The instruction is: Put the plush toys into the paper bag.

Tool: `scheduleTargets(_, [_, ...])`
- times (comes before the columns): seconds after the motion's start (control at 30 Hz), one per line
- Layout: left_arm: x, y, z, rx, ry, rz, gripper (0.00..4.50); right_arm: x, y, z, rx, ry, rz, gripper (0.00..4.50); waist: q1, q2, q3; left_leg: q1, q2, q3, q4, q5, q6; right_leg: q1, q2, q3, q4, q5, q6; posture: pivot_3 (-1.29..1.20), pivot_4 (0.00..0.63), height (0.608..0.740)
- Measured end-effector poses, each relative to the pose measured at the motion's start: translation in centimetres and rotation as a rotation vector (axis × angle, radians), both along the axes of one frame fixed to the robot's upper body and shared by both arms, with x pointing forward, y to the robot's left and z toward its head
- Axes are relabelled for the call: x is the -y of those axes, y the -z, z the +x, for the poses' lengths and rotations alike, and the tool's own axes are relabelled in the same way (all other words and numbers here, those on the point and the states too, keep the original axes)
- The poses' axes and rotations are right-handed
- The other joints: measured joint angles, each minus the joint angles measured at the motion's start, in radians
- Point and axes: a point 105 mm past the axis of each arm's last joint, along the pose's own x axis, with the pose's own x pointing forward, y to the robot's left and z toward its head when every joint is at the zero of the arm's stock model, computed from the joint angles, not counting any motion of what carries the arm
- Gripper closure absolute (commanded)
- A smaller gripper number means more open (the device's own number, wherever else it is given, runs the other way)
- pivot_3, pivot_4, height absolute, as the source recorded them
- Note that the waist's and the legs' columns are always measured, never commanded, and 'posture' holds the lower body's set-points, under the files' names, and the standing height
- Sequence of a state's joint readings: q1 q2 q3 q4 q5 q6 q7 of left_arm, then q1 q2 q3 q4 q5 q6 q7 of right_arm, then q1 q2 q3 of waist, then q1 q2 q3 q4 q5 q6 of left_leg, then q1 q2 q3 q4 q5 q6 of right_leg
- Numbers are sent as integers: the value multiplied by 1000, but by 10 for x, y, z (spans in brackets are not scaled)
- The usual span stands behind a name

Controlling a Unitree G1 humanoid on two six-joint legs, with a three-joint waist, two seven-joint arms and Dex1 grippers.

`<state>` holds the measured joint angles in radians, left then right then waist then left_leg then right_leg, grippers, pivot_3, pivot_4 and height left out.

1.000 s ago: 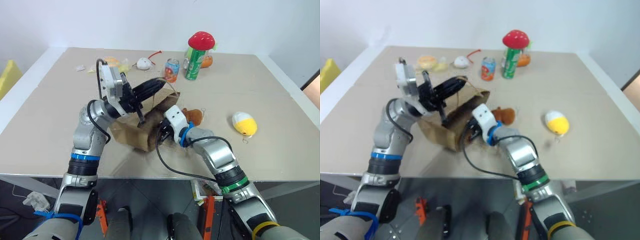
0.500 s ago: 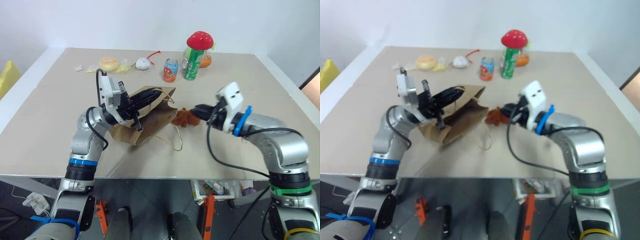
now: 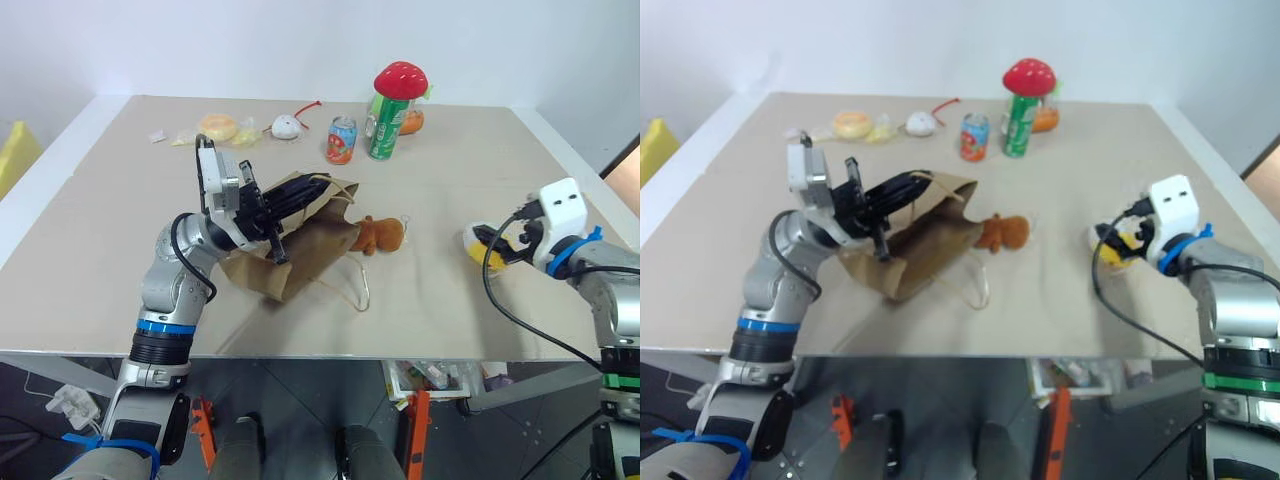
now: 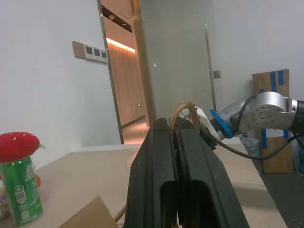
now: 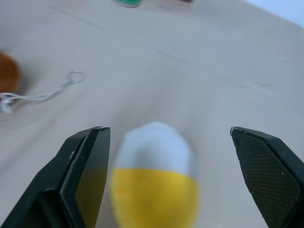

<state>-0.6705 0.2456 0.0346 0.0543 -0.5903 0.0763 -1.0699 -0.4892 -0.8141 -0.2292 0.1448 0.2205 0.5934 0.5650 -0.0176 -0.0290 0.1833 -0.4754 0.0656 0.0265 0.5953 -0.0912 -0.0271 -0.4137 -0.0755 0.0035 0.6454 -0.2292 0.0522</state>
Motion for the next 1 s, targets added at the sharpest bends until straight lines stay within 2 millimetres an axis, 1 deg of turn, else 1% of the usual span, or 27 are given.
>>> scheduleTargets(0.1, [0,0,-1,2,4,1,4500,4,2,1,-3,13,-2,52,0,0,0,0,0,0,0,0,0,0,0,0,0,0,0,0,150,740])
scheduleTargets(0.13, [0,0,-1,3,7,2,4500,5,7,1,-16,16,6,52,0,0,0,0,0,0,0,0,0,0,0,0,0,0,0,0,150,740])
scheduleTargets(0.33, [0,0,-1,3,7,3,4500,-1,15,3,-35,6,21,52,0,0,0,0,0,0,0,0,0,1,0,0,0,0,0,0,150,740])
scheduleTargets(0.37, [0,0,-1,2,8,3,4500,-2,19,3,-46,5,26,52,0,0,0,0,0,0,0,0,0,1,0,0,0,0,0,0,150,740])
scheduleTargets(0.4, [0,1,0,-4,8,7,4500,4,34,4,-86,44,36,52,0,0,0,0,0,0,1,0,0,1,0,0,0,0,0,0,150,740])
scheduleTargets(0.43, [0,1,0,-3,8,7,4500,4,35,5,-91,48,36,52,0,0,0,0,0,0,1,0,0,1,0,0,0,0,0,0,150,740])
scheduleTargets(0.47, [0,1,0,-4,8,8,4500,6,44,5,-115,69,46,440,0,0,0,0,0,0,1,0,0,1,0,0,0,0,0,0,150,740])
scheduleTargets(0.53, [0,1,0,-4,7,8,4500,8,50,6,-131,88,52,733,0,0,0,0,0,0,1,0,0,1,0,0,0,0,0,0,150,740])
scheduleTargets(0.57, [0,1,0,-4,7,8,4500,9,52,6,-137,99,53,1207,0,0,0,0,0,0,1,0,0,1,0,0,0,0,0,0,150,740])
scheduleTargets(0.6, [0,1,0,-4,8,8,4500,10,53,6,-141,107,51,1398,0,0,0,0,0,0,1,0,0,1,0,0,0,0,0,0,150,740])
scheduleTargets(0.67, [0,1,0,-4,6,8,4500,14,55,8,-148,130,48,2257,0,0,0,0,0,0,1,0,0,1,0,0,0,0,0,0,150,740])
scheduleTargets(0.7, [0,1,0,-4,6,8,4500,13,54,9,-147,131,37,2437,0,0,0,0,0,0,1,0,0,1,0,0,0,0,0,0,150,740])
scheduleTargets(0.73, [0,1,0,-4,5,8,4500,12,54,10,-149,128,31,3014,0,0,0,0,0,0,1,0,0,1,0,0,0,0,0,0,150,740])
scheduleTargets(0.77, [0,1,0,-4,5,8,4500,12,55,10,-149,127,31,3084,0,0,0,0,0,0,1,0,0,1,0,0,0,0,1,0,150,740])
scheduleTargets(0.8, [0,1,0,-5,4,7,4500,12,55,10,-149,127,28,3477,0,0,0,0,0,0,1,0,0,1,0,0,0,0,1,0,150,740])
scheduleTargets(0.83, [-1,1,0,-5,3,7,4500,12,55,10,-149,127,28,3679,0,0,0,0,0,0,1,0,0,2,0,0,0,0,1,0,150,740])
scheduleTargets(0.93, [-1,1,0,-9,3,8,4500,11,52,11,-139,124,51,3679,0,0,0,0,0,0,1,0,0,2,0,0,0,0,1,0,150,740])
scheduleTargets(0.97, [-1,1,0,-14,5,8,4500,8,47,11,-122,110,99,3679,0,0,0,0,0,0,1,0,0,2,0,0,0,0,1,0,150,740])
scheduleTargets(1.0, [-1,1,1,-20,8,7,4500,1,38,11,-92,70,156,3679,0,0,0,0,0,0,1,0,0,2,0,0,0,0,1,0,150,740])
